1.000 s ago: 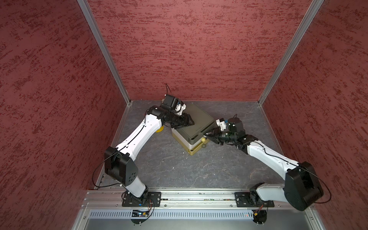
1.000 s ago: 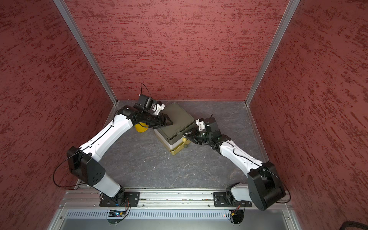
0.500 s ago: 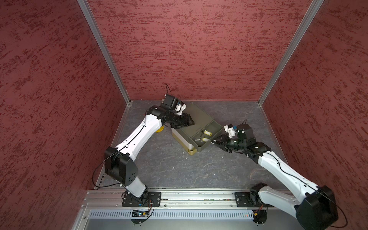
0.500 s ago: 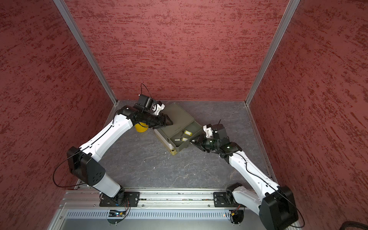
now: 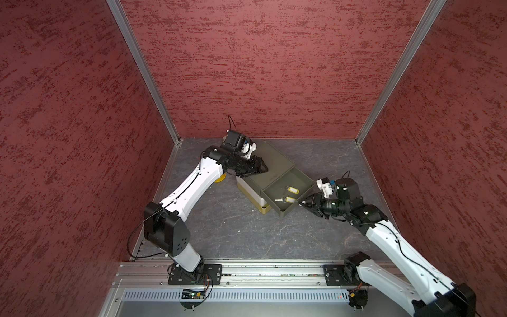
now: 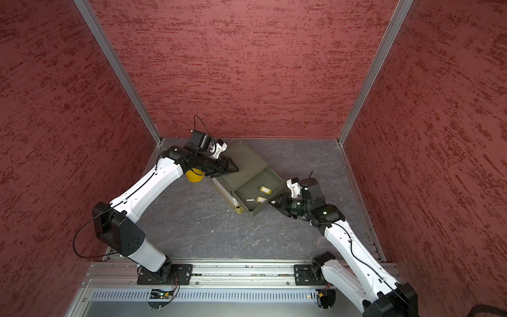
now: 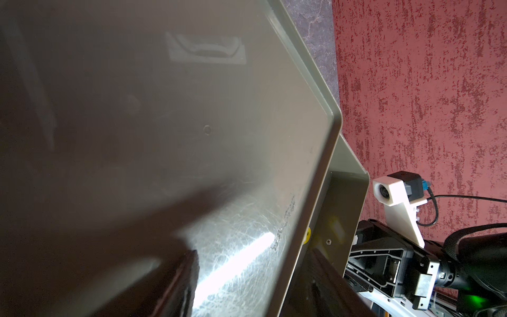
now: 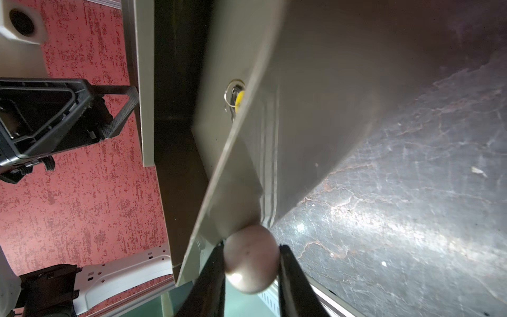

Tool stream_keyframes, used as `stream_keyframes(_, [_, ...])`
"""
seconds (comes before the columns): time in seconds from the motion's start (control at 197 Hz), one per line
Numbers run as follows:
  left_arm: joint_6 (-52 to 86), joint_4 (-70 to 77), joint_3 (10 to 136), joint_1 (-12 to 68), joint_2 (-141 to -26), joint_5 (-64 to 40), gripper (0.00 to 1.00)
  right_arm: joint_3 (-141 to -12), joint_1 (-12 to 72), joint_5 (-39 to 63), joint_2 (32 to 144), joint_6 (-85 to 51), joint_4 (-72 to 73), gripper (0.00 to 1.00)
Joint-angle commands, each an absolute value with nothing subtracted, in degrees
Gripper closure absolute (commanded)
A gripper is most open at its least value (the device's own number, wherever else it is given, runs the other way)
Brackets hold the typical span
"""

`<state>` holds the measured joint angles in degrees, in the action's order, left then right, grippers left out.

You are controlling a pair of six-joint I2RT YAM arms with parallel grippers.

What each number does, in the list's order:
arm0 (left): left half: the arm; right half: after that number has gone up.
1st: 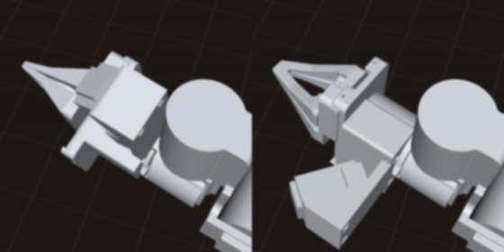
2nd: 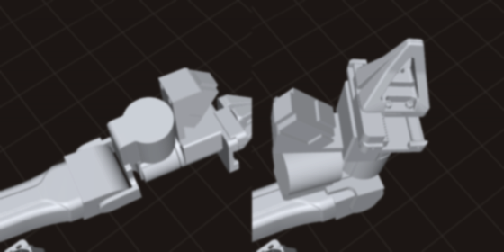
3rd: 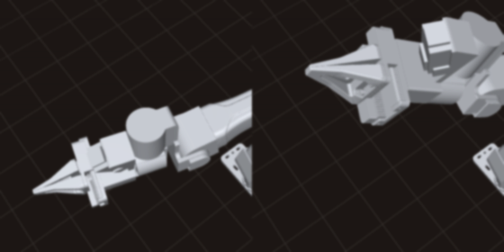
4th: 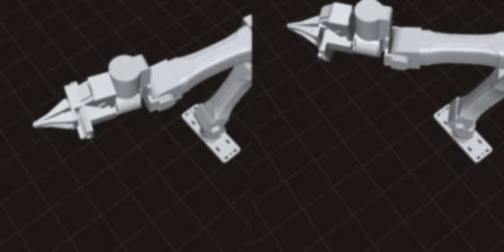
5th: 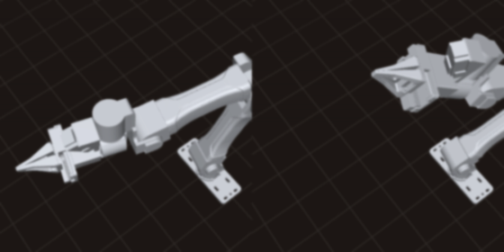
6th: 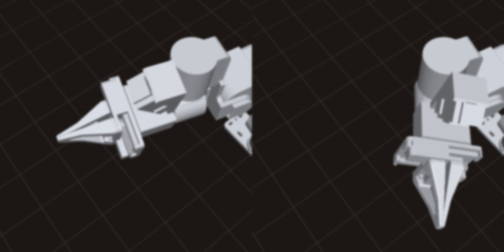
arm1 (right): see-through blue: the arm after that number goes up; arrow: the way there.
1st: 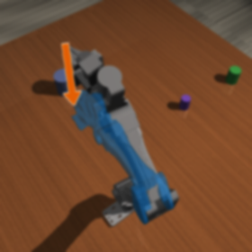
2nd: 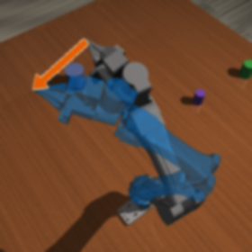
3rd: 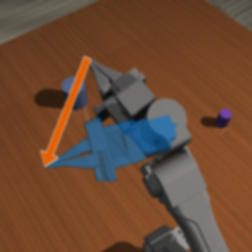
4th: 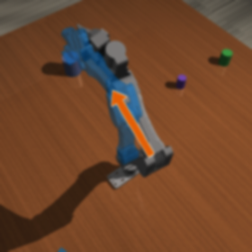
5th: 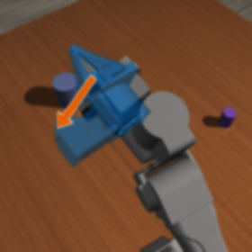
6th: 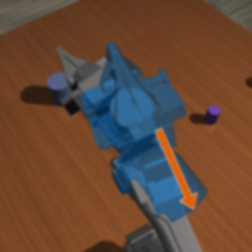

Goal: Take the keys out of the drawer
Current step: Open the drawer in the storage box.

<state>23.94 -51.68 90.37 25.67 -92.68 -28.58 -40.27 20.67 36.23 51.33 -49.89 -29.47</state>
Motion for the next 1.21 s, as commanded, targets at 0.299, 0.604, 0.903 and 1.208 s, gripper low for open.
stream_keyframes(0.299, [24.17, -52.52, 88.92, 25.49, -93.52, -27.77, 0.34, -40.06, 19.05, 36.54, 47.93, -45.84, -36.59, 0.83])
stream_keyframes(0.604, [23.47, -53.17, 88.60, 25.49, -93.18, -27.42, 0.34, -40.33, 17.77, 37.09, 47.26, -44.72, -38.31, 0.83])
stream_keyframes(0.903, [23.25, -53.26, 88.51, 25.49, -92.83, -27.49, 0.34, -39.61, 17.59, 37.22, 46.86, -44.30, -38.80, 0.80])
stream_keyframes(1.208, [23.20, -53.09, 88.33, 25.42, -92.67, -27.50, 0.34, -41.18, 17.53, 35.71, 46.25, -42.71, -42.46, 0.36])
